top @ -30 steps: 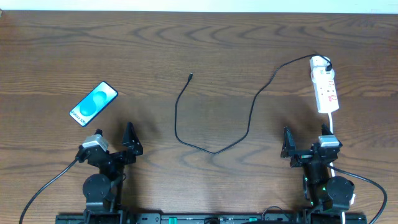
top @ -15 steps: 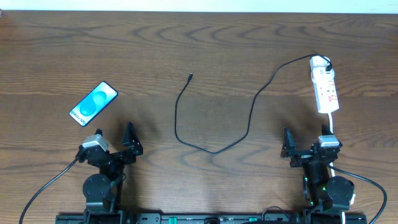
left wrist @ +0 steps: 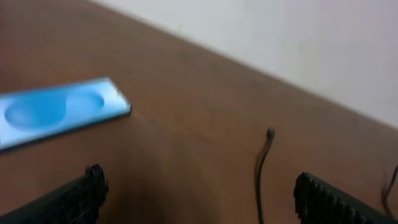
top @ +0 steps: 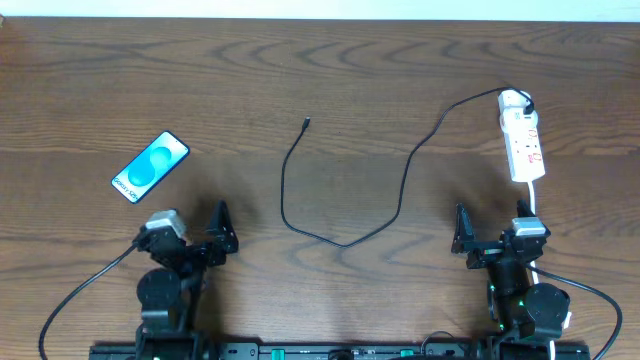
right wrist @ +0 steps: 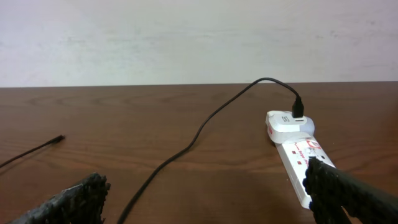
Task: Plug charger to phone and switch on socket
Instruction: 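Move the left gripper forward over the blue phone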
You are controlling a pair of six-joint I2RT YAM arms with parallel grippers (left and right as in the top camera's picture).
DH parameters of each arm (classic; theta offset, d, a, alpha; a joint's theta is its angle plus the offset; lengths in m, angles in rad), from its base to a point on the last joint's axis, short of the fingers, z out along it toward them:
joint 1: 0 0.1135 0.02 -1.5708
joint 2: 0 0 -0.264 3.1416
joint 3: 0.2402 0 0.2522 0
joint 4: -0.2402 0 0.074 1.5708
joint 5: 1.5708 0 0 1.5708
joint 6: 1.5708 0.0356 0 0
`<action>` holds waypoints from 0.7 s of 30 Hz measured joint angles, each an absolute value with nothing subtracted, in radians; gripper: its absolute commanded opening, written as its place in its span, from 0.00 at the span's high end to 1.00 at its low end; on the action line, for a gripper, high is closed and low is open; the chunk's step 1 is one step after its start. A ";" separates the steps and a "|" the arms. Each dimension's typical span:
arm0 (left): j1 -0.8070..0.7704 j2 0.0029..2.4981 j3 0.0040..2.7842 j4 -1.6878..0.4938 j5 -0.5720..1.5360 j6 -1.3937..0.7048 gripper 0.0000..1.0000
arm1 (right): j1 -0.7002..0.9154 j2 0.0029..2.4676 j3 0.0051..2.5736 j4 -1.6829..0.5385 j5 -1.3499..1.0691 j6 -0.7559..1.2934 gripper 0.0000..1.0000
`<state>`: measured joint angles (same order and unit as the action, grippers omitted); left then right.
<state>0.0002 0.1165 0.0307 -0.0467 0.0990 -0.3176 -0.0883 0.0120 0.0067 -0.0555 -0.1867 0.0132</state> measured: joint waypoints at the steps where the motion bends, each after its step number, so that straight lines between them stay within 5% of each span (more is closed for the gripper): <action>1: 0.000 0.158 0.039 -0.059 0.109 -0.318 0.02 | -0.088 0.012 0.007 -0.056 -0.186 0.013 0.01; 21: 0.000 0.787 0.715 -0.443 0.026 -0.129 0.02 | -0.088 0.012 0.007 -0.056 -0.187 0.013 0.01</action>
<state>0.0002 0.7872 0.7155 -0.4435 0.0257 -0.1287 -0.0883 0.0120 0.0067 -0.0555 -0.1867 0.0132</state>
